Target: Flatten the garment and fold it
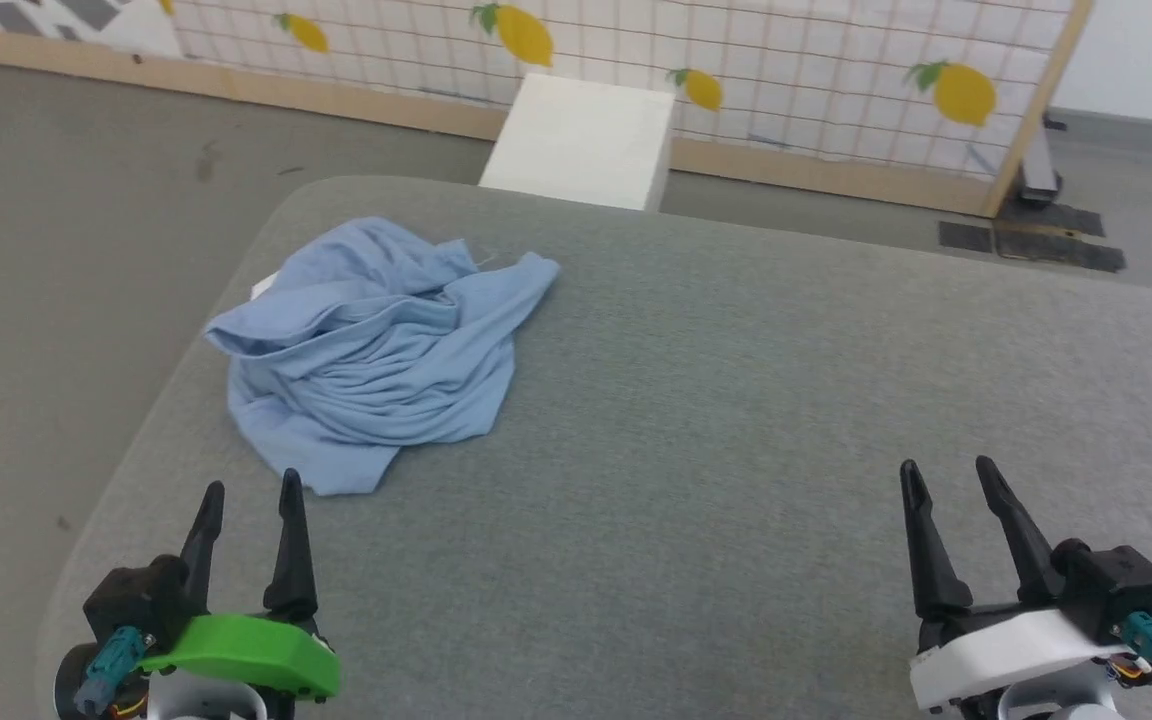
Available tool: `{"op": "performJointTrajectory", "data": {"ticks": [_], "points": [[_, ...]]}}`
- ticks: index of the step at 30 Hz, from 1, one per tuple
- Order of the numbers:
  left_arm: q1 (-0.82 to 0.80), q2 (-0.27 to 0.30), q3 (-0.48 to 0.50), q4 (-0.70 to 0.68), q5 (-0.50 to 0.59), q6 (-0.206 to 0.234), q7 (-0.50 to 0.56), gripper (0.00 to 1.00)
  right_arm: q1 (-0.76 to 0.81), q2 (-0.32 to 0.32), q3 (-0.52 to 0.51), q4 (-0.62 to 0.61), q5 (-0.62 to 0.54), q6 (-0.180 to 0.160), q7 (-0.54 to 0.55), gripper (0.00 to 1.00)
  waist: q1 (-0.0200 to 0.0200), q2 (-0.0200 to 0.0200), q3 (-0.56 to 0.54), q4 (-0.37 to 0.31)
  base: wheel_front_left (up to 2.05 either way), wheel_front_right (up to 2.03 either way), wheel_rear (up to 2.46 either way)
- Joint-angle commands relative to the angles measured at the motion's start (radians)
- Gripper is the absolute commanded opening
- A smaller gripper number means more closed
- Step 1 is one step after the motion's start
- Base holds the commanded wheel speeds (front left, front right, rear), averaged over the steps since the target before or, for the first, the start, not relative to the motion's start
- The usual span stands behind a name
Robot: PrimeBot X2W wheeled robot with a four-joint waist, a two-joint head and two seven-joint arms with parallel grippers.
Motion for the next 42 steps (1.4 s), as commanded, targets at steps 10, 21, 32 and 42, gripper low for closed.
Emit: {"op": "performJointTrajectory", "data": {"ticks": [10, 21, 32, 42], "points": [[0.031, 0.001, 0.024, 0.02, -0.001, -0.017, -0.03, 1.0, -0.006, 0.001, 0.016, 0.025, -0.001, -0.001, -0.03, 1.0, 0.0, 0.0041, -0.018, 0.147, 0.0, 0.0, 0.0], [0.056, 0.001, 0.038, 0.025, 0.012, -0.026, -0.047, 1.0, 0.011, 0.001, 0.027, 0.039, -0.019, -0.002, -0.048, 1.0, 0.0, 0.0044, -0.031, 0.207, 0.0, 0.0, 0.0], [0.053, 0.001, 0.038, 0.032, 0.021, -0.026, -0.047, 1.0, 0.008, 0.001, 0.036, 0.042, -0.022, -0.002, -0.048, 1.0, 0.0, 0.0044, -0.019, 0.204, 0.0, 0.0, 0.0], [-0.04, 0.043, 0.003, 0.058, 0.001, -0.026, -0.047, 1.0, -0.015, 0.001, 0.037, 0.041, -0.034, -0.002, -0.048, 1.0, 0.0, 0.0044, 0.025, 0.169, 0.0, 0.0, 0.0]]}}
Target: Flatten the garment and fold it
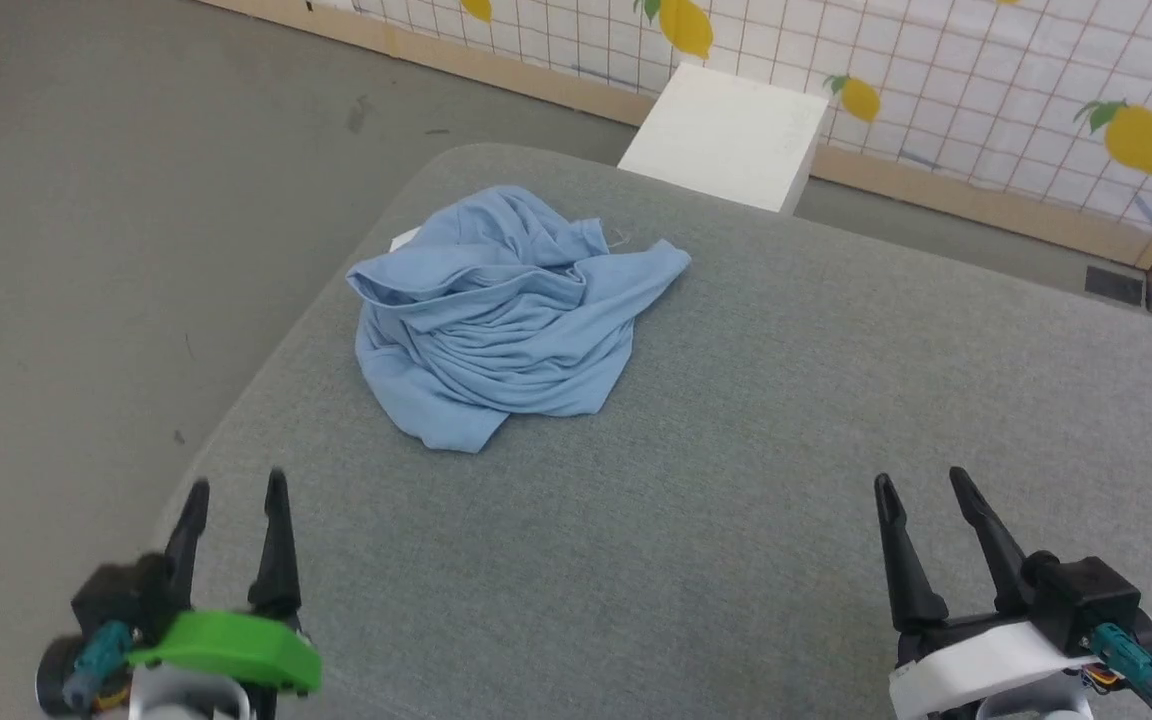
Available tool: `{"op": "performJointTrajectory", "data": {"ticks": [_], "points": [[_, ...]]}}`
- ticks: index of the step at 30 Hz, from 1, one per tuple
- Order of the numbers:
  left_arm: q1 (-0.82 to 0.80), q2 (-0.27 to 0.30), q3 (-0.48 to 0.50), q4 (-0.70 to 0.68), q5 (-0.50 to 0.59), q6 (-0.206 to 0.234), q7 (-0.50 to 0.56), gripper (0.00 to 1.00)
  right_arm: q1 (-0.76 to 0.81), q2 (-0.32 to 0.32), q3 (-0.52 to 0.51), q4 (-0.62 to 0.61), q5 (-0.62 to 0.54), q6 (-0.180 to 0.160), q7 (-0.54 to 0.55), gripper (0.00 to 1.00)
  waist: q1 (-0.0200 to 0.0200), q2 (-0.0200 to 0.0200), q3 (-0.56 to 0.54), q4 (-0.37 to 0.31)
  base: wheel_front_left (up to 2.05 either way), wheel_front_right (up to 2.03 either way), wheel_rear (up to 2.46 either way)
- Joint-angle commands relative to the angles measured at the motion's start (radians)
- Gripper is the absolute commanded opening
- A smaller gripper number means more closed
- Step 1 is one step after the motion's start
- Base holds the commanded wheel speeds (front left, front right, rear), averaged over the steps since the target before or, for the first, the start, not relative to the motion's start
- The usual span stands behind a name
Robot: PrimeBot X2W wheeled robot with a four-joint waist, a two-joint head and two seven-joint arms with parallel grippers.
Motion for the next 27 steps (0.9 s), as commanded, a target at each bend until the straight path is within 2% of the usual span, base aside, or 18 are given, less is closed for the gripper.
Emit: {"op": "performJointTrajectory", "data": {"ticks": [1, 9, 15, 22, 27], "points": [[-0.053, 0.021, -0.012, 0.01, -0.013, -0.007, -0.006, 1.0, -0.019, 0.001, -0.001, 0.0, -0.01, -0.002, -0.006, 1.0, 0.0, 0.0044, 0.02, -0.015, 0.0, 0.0, 0.0], [-0.297, 0.13, -0.092, 0.137, -0.101, -0.007, 0.029, 1.0, -0.055, 0.001, -0.003, -0.004, -0.039, -0.002, -0.006, 1.0, 0.0, 0.0044, 0.103, -0.074, 0.0, 0.0, 0.0], [-0.507, 0.227, -0.166, 0.268, -0.214, -0.007, 0.136, 1.0, -0.085, 0.001, -0.01, -0.024, -0.065, -0.002, 0.002, 1.0, 0.0, 0.0044, 0.185, -0.133, 0.0, 0.0, 0.0], [-0.713, 0.305, -0.28, 0.432, -0.344, -0.007, 0.364, 1.0, -0.108, 0.001, -0.014, -0.053, -0.08, -0.002, 0.01, 1.0, 0.0, 0.0044, 0.271, -0.202, 0.0, 0.0, 0.0], [-0.802, 0.331, -0.37, 0.525, -0.432, -0.007, 0.581, 1.0, -0.118, 0.001, -0.017, -0.068, -0.084, -0.002, 0.008, 1.0, 0.0, 0.0044, 0.319, -0.236, 0.0, 0.0, 0.0]]}}
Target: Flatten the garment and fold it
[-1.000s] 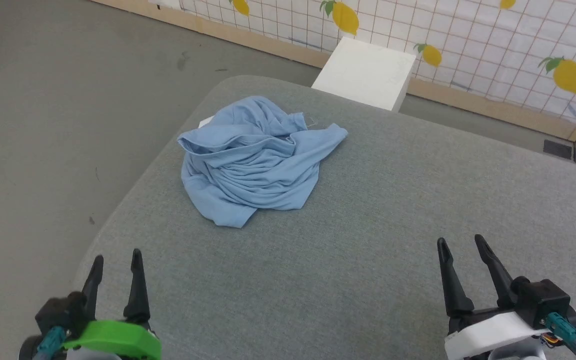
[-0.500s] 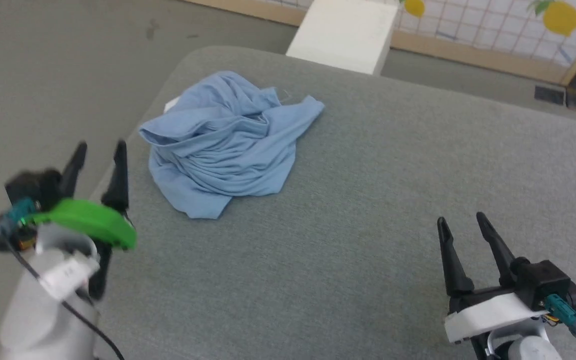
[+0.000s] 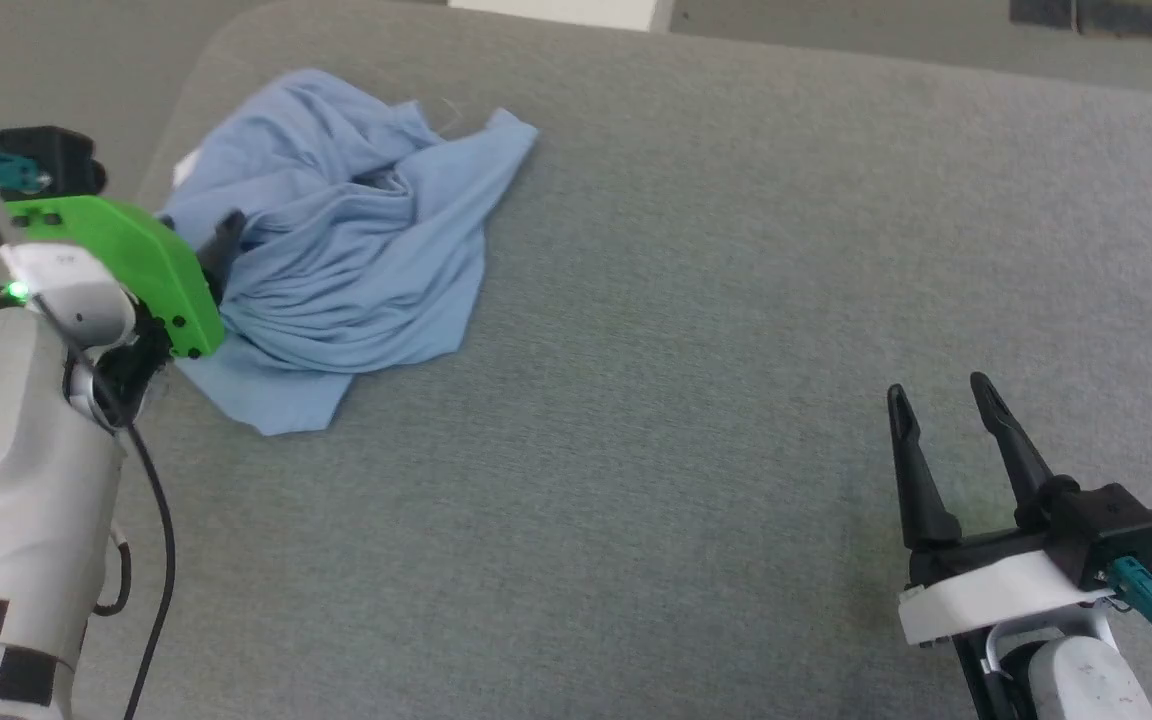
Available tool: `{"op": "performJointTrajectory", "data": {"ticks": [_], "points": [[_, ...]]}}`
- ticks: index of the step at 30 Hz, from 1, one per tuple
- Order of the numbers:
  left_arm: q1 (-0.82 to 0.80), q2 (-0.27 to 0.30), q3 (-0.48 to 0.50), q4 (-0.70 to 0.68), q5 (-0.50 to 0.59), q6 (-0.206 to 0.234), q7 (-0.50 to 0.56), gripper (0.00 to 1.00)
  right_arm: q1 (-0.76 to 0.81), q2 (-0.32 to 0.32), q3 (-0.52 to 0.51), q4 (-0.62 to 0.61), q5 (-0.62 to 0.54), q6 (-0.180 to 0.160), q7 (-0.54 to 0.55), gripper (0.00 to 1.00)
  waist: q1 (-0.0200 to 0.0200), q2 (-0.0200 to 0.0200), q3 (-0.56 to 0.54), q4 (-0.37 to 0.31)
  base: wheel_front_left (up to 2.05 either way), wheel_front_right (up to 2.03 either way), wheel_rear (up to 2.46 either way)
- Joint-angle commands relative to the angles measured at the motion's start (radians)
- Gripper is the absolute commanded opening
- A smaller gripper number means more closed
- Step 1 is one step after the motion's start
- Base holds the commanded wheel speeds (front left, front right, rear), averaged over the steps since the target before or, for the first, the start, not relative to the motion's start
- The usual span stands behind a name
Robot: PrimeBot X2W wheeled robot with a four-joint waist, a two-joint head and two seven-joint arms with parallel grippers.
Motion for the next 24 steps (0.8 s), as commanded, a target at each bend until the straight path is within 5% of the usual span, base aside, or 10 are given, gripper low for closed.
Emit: {"op": "performJointTrajectory", "data": {"ticks": [1, 14, 15, 17, 24], "points": [[-0.023, 0.01, -0.023, 0.023, -0.022, -0.004, 0.054, 1.0, -0.017, 0.001, -0.001, -0.008, -0.005, -0.002, -0.001, 1.0, -0.0001, 0.0044, 0.063, -0.057, 0.0, 0.0, 0.0], [-0.048, 0.003, -0.242, 0.113, -0.097, -0.004, 0.459, 1.0, -0.028, 0.001, 0.0, -0.015, 0.001, -0.002, -0.007, 1.0, -0.0001, 0.0044, 0.108, -0.066, 0.0, 0.0, 0.0], [-0.045, 0.005, -0.256, 0.111, -0.098, -0.004, 0.468, 0.48, -0.029, 0.001, 0.001, -0.014, 0.002, -0.002, -0.008, 1.0, -0.0001, 0.0044, 0.108, -0.064, 0.0, 0.0, 0.0], [-0.044, 0.01, -0.273, 0.1, -0.096, -0.004, 0.443, 0.0, -0.031, 0.001, 0.0, -0.011, 0.003, -0.002, -0.008, 1.0, -0.0001, 0.0044, 0.106, -0.061, 0.0, 0.0, 0.0], [-0.061, 0.028, -0.309, 0.069, -0.078, -0.004, 0.276, 0.0, -0.032, 0.001, 0.001, 0.009, 0.011, -0.002, -0.01, 1.0, -0.0001, 0.0044, 0.074, -0.044, 0.0, 0.0, 0.0]]}}
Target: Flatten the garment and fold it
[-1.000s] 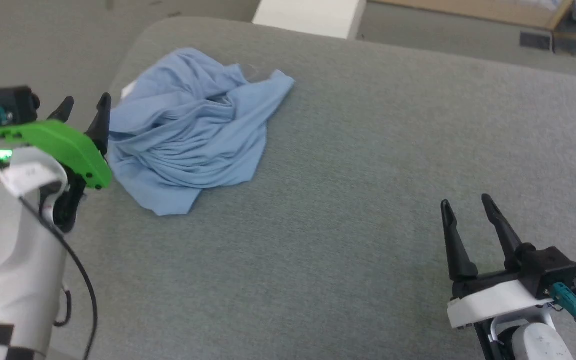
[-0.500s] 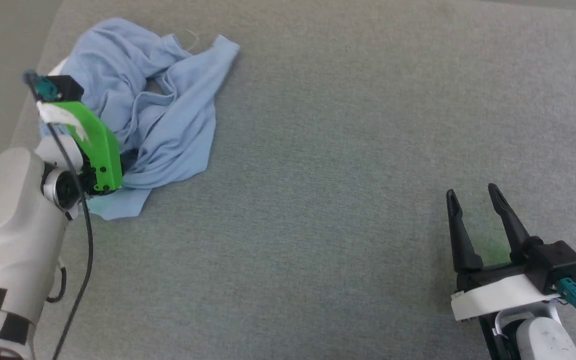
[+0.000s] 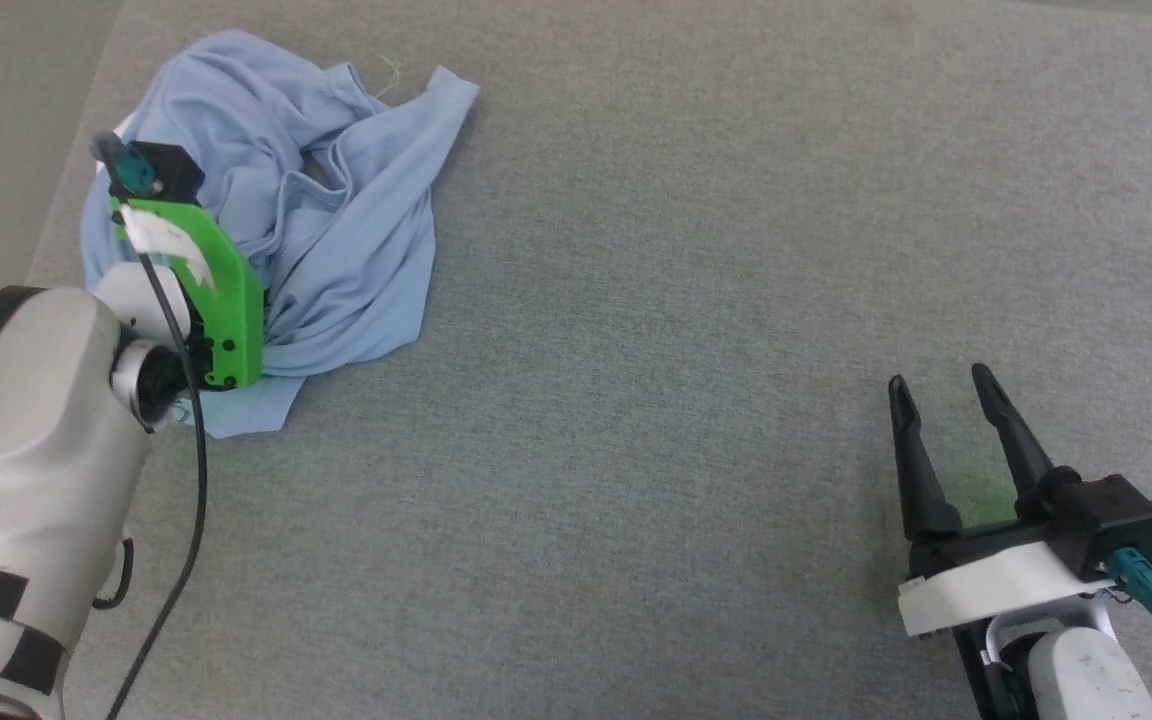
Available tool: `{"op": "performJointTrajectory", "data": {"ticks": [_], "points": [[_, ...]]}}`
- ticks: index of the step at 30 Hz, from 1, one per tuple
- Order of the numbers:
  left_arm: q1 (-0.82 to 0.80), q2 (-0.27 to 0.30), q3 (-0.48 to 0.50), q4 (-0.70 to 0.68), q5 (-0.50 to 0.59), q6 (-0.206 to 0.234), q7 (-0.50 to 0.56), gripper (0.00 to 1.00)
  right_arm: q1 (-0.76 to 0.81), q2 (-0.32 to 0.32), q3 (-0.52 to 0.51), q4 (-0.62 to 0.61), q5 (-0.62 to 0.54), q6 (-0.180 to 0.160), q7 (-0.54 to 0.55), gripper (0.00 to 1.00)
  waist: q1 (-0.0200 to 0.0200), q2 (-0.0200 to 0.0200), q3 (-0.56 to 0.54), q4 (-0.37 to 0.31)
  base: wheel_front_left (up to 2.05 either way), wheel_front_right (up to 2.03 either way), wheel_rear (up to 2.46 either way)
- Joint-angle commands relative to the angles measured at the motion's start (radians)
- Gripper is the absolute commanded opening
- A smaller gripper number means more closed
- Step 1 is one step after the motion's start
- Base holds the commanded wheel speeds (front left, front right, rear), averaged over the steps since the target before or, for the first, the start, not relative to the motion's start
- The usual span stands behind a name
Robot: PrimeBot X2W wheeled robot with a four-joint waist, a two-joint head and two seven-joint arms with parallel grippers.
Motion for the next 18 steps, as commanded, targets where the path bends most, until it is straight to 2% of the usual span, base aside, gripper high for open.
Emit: {"op": "performJointTrajectory", "data": {"ticks": [1, 6, 12, 18], "points": [[0.023, -0.01, -0.007, 0.001, 0.004, -0.004, -0.048, 0.0, -0.015, 0.001, 0.003, 0.005, 0.009, -0.002, -0.009, 1.0, -0.0001, 0.0044, -0.018, 0.008, 0.0, 0.0, 0.0], [-0.014, 0.0, -0.007, -0.012, 0.021, -0.004, -0.219, 0.0, -0.009, 0.001, 0.008, 0.029, 0.025, -0.002, -0.011, 1.0, -0.0001, 0.0044, -0.066, 0.02, 0.0, 0.0, 0.0], [-0.071, -0.001, 0.039, -0.012, 0.025, 0.001, -0.425, 0.0, 0.008, 0.001, 0.014, 0.059, 0.05, -0.002, -0.012, 1.0, -0.0001, 0.0044, -0.143, 0.03, 0.0, 0.0, 0.0], [-0.136, 0.012, 0.057, -0.038, 0.039, 0.0, -0.53, 0.0, 0.037, 0.001, 0.017, 0.078, 0.079, -0.002, -0.013, 1.0, -0.0001, 0.0044, -0.218, 0.03, 0.0, 0.0, 0.0]]}}
